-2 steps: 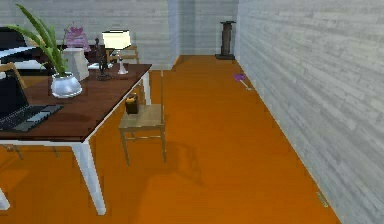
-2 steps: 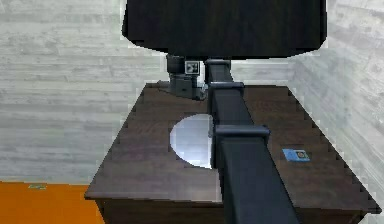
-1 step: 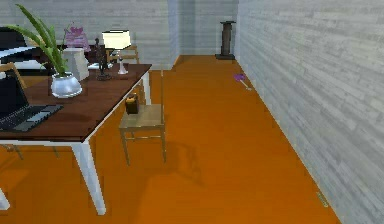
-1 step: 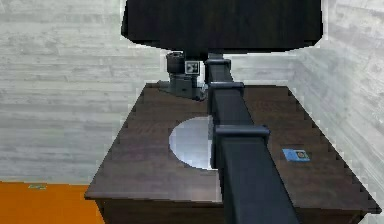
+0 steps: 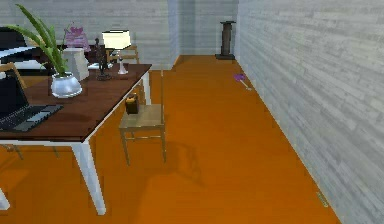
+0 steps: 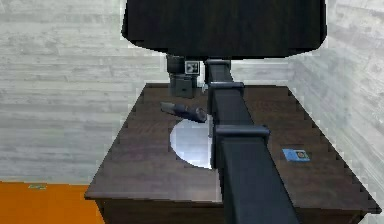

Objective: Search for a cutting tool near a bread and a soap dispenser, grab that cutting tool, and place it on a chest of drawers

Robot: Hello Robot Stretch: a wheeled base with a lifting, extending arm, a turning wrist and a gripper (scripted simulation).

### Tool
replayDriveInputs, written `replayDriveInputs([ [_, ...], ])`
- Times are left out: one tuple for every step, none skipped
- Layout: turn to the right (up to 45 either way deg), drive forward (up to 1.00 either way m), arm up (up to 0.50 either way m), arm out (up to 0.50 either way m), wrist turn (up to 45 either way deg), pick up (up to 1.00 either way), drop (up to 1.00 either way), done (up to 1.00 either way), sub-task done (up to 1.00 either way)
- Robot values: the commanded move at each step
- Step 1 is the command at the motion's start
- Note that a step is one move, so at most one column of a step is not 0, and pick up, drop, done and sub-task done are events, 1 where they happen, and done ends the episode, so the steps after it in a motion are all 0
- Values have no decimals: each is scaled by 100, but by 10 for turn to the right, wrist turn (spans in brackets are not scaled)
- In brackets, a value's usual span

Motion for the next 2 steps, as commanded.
replayDriveInputs([
  [0,0,0,-10,0,0,0,0,0],
  [0,0,0,0,0,0,0,100,0],
])
